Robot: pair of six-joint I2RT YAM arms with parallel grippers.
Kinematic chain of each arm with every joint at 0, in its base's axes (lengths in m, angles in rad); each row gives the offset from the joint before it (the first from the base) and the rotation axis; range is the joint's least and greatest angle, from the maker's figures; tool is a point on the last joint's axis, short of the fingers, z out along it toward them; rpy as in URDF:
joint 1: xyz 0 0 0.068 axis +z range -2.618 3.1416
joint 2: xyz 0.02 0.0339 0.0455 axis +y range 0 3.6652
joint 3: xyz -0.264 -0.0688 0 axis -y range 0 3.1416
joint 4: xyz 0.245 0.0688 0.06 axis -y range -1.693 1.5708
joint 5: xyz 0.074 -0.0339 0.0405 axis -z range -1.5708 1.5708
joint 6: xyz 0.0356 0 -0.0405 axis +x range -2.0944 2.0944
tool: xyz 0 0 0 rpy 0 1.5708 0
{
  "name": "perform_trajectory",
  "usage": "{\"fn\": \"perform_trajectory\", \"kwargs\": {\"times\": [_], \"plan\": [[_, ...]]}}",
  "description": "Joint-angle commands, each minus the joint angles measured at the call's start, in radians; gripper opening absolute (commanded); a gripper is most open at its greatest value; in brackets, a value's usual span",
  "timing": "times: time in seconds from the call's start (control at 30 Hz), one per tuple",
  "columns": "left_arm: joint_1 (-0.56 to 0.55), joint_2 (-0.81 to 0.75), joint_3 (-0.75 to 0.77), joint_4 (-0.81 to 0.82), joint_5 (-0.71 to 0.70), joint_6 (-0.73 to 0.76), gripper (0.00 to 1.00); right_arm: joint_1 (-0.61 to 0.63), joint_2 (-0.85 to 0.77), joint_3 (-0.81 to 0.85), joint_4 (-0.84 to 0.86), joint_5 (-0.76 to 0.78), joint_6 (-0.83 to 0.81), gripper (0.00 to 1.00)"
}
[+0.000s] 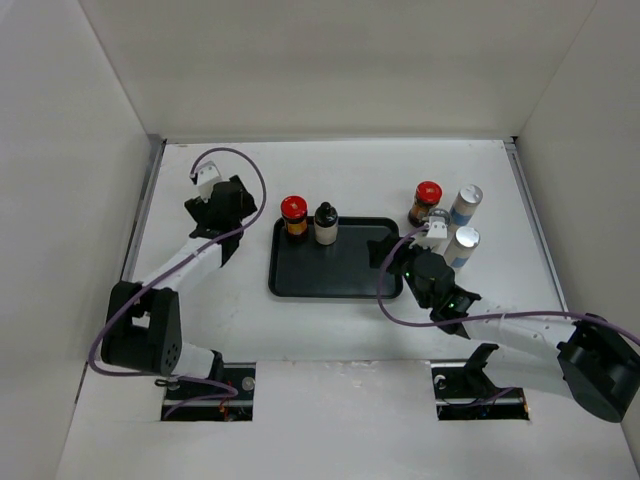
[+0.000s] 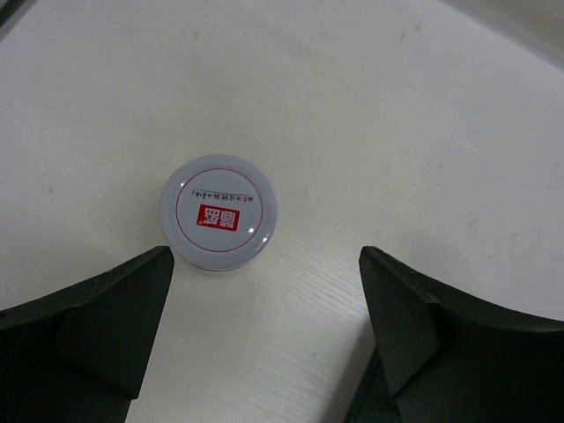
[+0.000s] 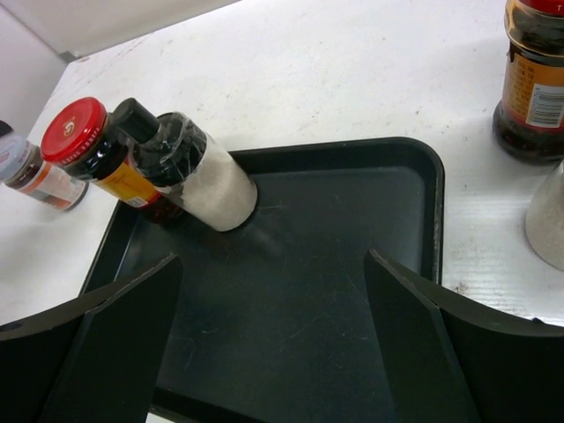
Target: Organize the condiment bottles
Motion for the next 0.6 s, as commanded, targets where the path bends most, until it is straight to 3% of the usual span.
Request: {"fn": "perform_trajectory", "kwargs": {"times": [0.0,0.33,0.57], "plan": [[0.03,0.013,0.033,0.006,0.007,-0.021,0.86,0.0,-0.006,0.003,0.063,-0.017,0.004,0.91],[0.07,0.107,0.082,0.032,-0.017,-0.014,0.8,0.0,0.009,0.011,0.056,-0.031,0.008,0.92],[0.086,0.161,0.11,0.032,-0.013,-0.011,0.66,0.001,-0.02,0.005,0.053,-0.028,0.005,0.92]]}}
